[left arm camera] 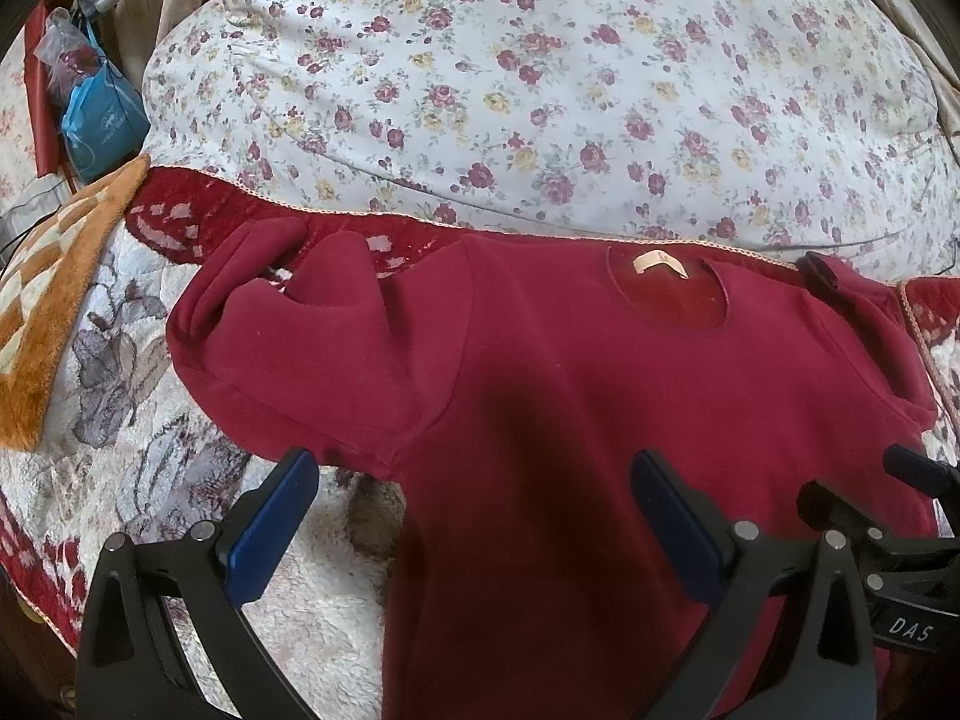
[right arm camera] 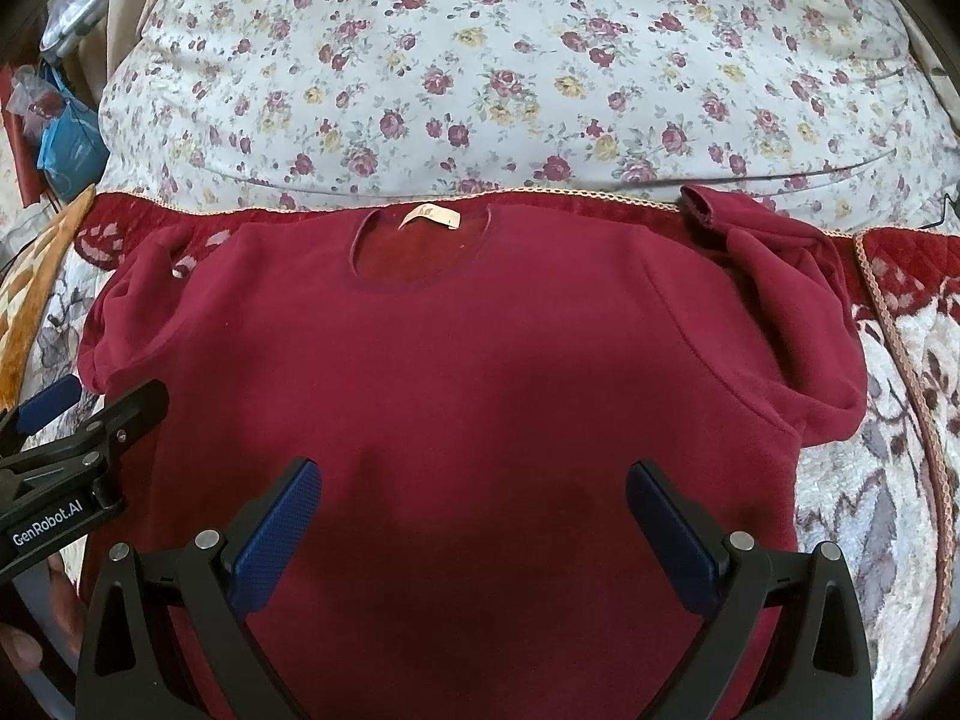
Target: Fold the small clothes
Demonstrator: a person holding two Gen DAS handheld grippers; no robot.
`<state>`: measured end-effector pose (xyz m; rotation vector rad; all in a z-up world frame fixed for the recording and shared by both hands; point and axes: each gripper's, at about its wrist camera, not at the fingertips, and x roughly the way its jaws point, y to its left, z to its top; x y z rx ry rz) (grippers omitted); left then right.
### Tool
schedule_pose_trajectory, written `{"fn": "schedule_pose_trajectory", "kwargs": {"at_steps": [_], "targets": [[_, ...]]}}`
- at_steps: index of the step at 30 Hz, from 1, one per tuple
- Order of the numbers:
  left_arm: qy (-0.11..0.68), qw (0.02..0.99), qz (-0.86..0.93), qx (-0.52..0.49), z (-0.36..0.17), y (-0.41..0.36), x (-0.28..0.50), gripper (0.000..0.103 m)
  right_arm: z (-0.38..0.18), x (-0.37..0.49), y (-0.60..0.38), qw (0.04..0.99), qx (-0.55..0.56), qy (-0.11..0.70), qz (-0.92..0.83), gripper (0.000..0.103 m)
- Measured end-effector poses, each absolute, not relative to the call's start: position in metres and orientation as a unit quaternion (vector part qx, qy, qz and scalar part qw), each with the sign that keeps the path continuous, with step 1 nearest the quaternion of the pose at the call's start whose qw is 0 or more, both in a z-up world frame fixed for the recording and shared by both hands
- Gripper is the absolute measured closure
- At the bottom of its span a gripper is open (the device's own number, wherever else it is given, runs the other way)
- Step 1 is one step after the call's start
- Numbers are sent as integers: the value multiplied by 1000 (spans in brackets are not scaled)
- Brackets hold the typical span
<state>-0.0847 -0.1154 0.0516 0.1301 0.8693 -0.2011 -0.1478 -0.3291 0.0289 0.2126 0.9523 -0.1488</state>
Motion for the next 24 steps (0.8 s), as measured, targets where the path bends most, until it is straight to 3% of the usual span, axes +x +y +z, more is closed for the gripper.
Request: {"fn": "schedule_pose_trajectory", "kwargs": {"at_steps": [24], "targets": [[412,906,-89,42,60,-96,-83,0,38,-144,-318,862,150,478,-80,0]]}}
